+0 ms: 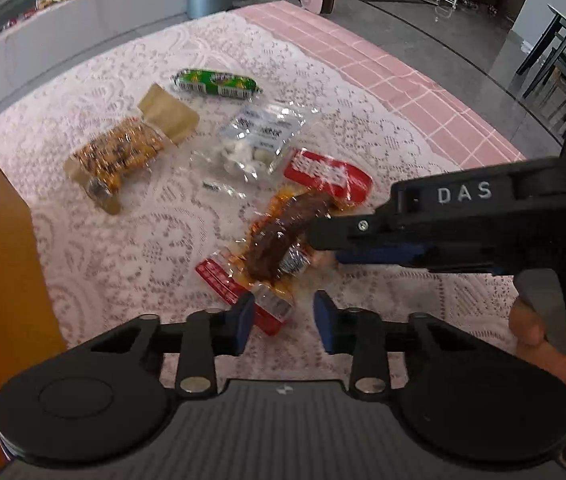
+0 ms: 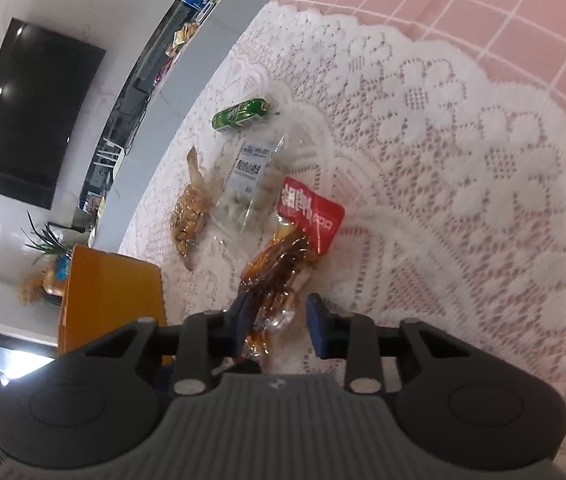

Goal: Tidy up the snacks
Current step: 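Lift the brown red-label snack off the table with the right tool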

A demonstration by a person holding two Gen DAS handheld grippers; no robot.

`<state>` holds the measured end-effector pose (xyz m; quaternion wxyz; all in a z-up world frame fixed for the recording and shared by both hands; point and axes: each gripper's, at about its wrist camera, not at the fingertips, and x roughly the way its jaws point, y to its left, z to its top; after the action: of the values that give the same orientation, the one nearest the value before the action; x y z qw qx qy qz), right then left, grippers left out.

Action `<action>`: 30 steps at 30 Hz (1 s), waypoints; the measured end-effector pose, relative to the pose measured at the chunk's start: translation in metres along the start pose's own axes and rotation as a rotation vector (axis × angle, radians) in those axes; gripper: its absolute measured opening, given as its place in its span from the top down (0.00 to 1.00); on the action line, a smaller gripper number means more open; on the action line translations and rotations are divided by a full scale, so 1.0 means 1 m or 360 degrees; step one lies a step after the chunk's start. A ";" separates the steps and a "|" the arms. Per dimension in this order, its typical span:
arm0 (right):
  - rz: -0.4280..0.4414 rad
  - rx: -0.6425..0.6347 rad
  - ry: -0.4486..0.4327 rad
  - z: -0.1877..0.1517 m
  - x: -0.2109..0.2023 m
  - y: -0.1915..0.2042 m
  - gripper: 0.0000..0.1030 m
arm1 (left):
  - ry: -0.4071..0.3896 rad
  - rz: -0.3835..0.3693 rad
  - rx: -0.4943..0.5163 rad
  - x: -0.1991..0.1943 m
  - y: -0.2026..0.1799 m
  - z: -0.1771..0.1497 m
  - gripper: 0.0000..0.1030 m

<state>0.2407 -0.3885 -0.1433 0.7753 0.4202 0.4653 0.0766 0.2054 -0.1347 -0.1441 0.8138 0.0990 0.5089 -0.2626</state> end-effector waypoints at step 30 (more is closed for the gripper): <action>-0.0213 -0.0527 -0.0366 0.018 -0.027 0.042 0.93 | -0.0055 -0.0176 -0.0278 0.025 0.001 0.017 0.91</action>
<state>0.2516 -0.3860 -0.0916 0.8852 0.2611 0.3816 0.0519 0.2278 -0.1489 -0.1583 0.8123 -0.0052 0.5203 -0.2636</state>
